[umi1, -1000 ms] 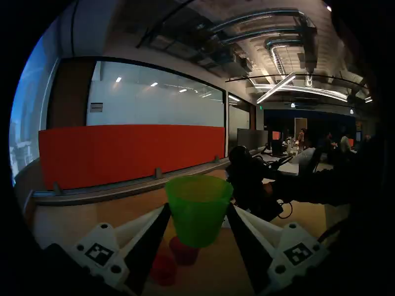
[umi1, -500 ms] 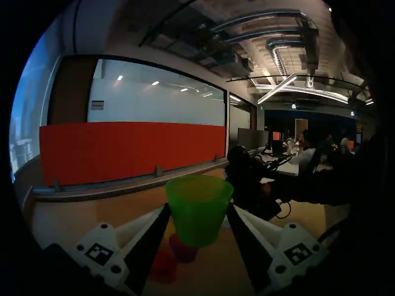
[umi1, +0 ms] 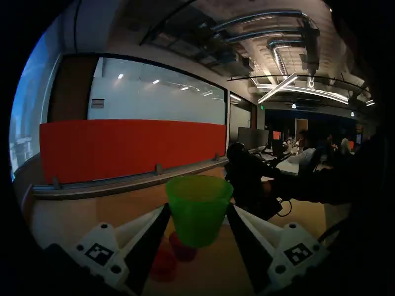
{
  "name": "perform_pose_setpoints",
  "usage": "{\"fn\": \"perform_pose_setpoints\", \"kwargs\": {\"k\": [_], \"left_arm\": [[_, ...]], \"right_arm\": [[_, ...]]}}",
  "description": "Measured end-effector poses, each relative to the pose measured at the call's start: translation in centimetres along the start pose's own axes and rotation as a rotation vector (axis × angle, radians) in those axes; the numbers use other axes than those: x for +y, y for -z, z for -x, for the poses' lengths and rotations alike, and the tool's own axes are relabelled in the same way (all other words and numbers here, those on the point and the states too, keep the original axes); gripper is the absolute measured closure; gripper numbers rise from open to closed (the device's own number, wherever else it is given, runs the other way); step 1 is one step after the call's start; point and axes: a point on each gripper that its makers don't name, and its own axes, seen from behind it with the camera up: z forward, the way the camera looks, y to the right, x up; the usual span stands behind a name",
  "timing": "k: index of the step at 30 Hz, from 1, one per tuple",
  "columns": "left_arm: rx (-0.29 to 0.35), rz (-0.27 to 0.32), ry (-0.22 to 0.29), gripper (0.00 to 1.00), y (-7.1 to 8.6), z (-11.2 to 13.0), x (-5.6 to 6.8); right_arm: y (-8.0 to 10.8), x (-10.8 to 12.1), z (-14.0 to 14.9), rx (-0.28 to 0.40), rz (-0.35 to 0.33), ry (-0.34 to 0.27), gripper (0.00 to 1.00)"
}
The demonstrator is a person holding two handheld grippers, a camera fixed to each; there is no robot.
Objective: Pour water
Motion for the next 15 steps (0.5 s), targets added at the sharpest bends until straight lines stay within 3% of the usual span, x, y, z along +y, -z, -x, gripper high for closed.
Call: {"fn": "perform_pose_setpoints", "kwargs": {"k": [15], "left_arm": [[-0.009,0.007,0.002,0.17,0.0,0.7,0.3]], "right_arm": [[2.1,-1.2,-2.9,0.079,-0.016,0.012,0.14]]}}
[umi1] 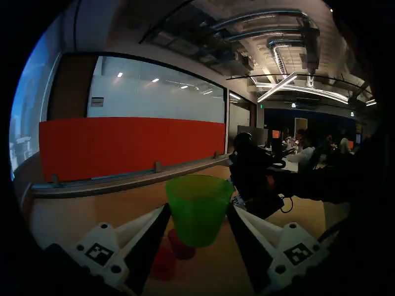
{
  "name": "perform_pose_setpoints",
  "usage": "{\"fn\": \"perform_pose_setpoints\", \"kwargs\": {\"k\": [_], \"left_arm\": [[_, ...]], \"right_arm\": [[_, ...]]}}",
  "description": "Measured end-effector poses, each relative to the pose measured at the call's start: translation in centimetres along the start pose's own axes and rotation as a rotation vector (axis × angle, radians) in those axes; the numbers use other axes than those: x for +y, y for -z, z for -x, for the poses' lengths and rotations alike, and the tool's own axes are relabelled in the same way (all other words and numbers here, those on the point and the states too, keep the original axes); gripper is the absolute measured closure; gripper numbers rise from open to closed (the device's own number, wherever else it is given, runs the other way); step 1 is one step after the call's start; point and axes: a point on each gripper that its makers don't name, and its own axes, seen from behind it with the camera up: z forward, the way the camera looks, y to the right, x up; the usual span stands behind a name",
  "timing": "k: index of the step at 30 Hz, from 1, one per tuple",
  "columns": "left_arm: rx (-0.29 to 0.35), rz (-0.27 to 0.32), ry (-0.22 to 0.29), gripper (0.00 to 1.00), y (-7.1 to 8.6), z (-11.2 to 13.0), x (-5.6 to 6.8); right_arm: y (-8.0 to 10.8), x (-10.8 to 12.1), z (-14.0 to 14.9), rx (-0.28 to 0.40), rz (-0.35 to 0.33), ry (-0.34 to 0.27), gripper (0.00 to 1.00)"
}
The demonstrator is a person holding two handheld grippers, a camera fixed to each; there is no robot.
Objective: Pour water
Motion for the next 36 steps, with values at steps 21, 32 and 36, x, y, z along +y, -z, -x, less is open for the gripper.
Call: {"fn": "perform_pose_setpoints", "kwargs": {"k": [21,32,36], "left_arm": [[-0.02,0.005,0.002,0.17,-0.1,1.5,0.4],[-0.02,0.011,-0.004,0.17,0.0,1.8,0.6],[-0.016,0.012,-0.008,0.17,0.0,1.8,0.7]], "right_arm": [[5.5,-1.7,-6.8,0.17,0.011,0.012,0.14],[8.0,-2.8,-10.1,0.267,0.012,0.026,0.14],[8.7,-3.4,-10.9,0.3,0.005,0.024,0.14]]}}
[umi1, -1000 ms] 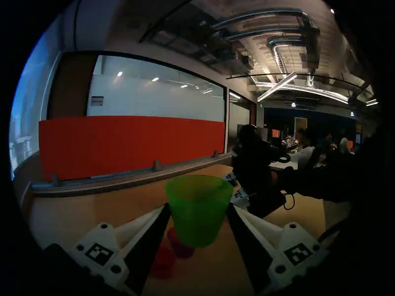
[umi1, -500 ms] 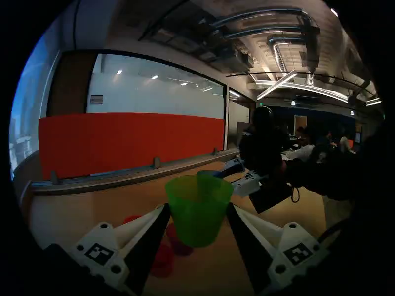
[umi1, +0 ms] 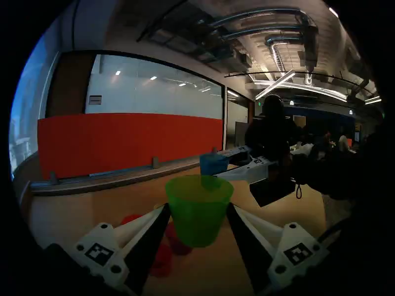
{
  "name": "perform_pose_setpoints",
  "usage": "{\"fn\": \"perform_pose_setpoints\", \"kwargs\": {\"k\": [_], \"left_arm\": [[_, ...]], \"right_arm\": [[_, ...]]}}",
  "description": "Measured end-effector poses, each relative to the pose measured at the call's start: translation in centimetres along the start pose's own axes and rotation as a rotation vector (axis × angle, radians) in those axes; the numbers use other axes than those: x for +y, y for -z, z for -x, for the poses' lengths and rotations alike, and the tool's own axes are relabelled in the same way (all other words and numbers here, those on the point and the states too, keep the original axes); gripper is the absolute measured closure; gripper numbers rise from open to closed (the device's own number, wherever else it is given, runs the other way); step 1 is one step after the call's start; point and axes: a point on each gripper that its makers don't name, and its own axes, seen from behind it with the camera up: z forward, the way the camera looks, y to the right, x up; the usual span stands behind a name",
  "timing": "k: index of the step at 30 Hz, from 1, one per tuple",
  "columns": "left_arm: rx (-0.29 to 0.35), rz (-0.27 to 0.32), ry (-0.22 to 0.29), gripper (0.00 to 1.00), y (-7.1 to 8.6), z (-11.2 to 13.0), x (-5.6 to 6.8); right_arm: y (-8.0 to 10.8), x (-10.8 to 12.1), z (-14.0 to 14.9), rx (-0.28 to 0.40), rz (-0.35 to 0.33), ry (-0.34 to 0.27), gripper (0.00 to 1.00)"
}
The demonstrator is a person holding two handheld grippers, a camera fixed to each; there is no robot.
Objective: Pour water
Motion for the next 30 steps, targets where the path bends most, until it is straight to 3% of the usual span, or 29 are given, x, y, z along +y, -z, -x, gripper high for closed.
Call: {"fn": "perform_pose_setpoints", "kwargs": {"k": [17,30], "left_arm": [[0.015,0.018,-0.005,0.17,-0.8,0.0,0.4],[0.026,0.043,-0.009,0.17,-1.2,-0.1,0.7]], "right_arm": [[1.7,-1.5,-4.3,0.152,-0.023,-0.012,0.14],[2.5,-2.5,-6.1,0.193,-0.046,0.005,0.14]]}}
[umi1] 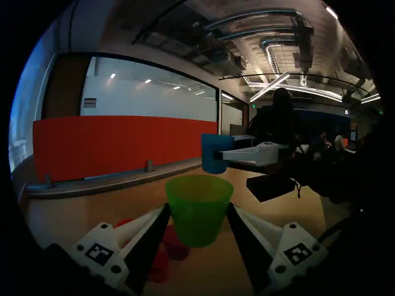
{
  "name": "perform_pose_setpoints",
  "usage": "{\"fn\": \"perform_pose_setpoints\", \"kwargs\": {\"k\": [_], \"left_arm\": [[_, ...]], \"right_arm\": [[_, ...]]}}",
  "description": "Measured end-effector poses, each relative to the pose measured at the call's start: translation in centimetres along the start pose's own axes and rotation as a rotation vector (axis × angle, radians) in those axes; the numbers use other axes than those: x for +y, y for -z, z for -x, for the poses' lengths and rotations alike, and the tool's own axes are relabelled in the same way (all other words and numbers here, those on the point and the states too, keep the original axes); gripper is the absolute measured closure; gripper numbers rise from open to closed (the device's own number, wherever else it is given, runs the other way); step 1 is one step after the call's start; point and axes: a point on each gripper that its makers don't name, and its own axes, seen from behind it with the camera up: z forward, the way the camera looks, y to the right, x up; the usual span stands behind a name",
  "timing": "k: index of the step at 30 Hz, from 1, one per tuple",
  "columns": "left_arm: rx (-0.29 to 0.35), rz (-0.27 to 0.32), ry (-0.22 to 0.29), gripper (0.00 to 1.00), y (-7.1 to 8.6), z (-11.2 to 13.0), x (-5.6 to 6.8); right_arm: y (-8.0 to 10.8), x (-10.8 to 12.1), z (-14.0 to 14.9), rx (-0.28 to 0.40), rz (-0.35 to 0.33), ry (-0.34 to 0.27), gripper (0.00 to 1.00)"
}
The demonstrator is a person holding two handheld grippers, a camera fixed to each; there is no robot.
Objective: Pour water
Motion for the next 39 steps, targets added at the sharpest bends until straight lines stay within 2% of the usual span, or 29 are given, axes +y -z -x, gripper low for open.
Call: {"fn": "perform_pose_setpoints", "kwargs": {"k": [20,33,39], "left_arm": [[0.01,0.019,0.003,0.17,0.2,-0.1,0.3],[0.011,0.039,-0.008,0.17,0.0,0.3,1.1],[0.019,0.057,-0.035,0.18,-0.1,0.0,1.7]], "right_arm": [[0.1,-1.7,-2.0,0.01,-0.034,0.064,0.14],[0.1,-2.5,-2.8,0.004,-0.044,0.203,0.14],[0.0,-2.9,-3.5,0.013,-0.051,0.271,0.14]]}}
